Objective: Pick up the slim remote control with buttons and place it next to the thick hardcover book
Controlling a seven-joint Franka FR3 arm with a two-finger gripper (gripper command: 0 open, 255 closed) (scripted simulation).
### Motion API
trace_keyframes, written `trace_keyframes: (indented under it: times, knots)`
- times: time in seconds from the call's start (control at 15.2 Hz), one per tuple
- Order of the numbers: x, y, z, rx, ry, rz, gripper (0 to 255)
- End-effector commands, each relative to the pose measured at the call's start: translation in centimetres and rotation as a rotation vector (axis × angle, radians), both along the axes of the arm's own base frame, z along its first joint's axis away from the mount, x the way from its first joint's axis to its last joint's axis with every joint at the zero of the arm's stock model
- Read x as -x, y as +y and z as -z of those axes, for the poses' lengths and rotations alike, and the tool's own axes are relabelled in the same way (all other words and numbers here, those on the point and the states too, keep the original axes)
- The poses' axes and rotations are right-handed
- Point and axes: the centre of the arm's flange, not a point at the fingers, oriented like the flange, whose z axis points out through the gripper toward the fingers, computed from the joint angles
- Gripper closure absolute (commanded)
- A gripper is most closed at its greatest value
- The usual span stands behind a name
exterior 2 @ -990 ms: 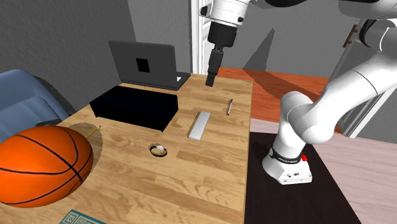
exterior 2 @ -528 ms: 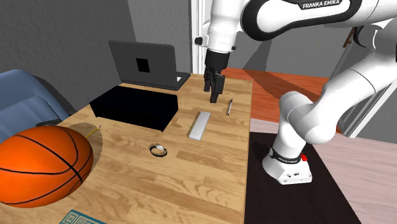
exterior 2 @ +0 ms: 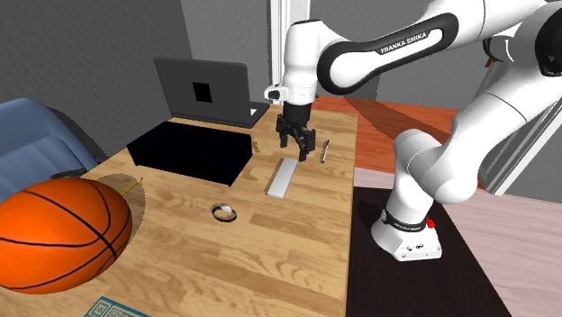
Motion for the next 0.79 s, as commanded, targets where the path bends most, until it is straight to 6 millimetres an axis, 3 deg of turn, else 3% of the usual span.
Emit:
trace_keyframes:
  times: [0.0, 0.46, 0.73]
  knots:
    - [-0.7, -1.1, 2.4, 0.018, 0.010, -0.114, 0]
    - [-4.1, -4.2, 10.3, 0.077, 0.046, -0.476, 0]
    - [-4.2, -4.3, 12.1, 0.079, 0.048, -0.488, 0]
